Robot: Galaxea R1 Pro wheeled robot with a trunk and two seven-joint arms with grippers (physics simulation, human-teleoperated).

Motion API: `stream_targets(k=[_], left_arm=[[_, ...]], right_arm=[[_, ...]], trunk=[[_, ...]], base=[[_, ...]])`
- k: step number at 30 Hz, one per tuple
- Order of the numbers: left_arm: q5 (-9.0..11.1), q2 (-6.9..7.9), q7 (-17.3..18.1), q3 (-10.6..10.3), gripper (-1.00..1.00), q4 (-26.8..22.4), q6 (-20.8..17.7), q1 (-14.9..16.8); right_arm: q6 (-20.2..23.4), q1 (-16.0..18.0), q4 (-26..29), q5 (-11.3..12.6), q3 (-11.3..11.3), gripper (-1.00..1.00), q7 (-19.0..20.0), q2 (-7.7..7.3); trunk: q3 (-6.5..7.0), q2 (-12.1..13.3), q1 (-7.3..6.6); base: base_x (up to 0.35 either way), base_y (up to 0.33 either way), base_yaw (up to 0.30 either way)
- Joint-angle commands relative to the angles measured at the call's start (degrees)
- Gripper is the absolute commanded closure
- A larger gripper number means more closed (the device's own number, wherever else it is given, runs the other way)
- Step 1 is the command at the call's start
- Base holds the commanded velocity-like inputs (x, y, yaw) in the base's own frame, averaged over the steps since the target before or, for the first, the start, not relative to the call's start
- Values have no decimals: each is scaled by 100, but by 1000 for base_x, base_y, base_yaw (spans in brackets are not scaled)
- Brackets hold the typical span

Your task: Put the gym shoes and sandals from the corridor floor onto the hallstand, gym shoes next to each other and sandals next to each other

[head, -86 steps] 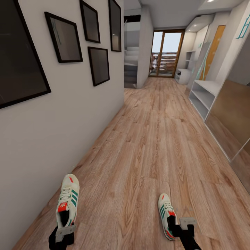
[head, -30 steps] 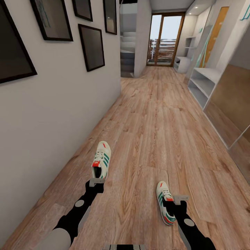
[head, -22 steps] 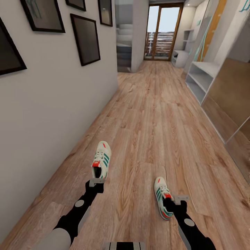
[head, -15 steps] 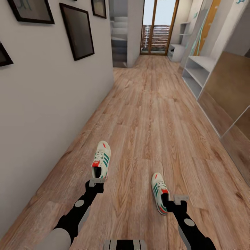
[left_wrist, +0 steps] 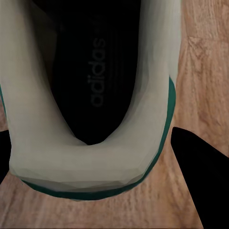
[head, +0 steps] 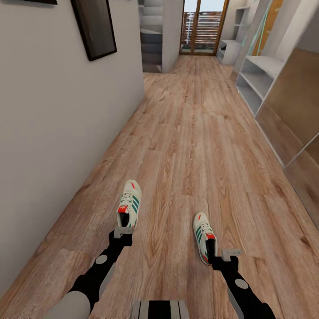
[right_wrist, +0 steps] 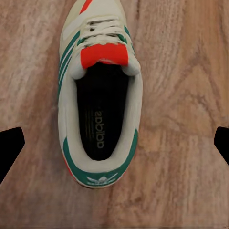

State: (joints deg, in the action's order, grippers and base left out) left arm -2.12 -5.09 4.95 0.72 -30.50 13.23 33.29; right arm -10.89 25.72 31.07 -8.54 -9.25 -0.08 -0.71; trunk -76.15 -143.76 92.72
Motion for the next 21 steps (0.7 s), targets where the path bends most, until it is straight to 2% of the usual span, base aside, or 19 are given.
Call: stream_targets(k=[1,21], left_arm=[[-25,-1,6,7,100,1,17,3],[-25,7,6,7,100,2,29,3]], right_arm=[[-19,3,-4,-60,-24,-100,-1,3],[-19,3,-4,-60,-24,-100,-1,6]], trunk=[[-35,-3,1],[-660,-30,53]], base=[[0,0,0],[0,0,0]])
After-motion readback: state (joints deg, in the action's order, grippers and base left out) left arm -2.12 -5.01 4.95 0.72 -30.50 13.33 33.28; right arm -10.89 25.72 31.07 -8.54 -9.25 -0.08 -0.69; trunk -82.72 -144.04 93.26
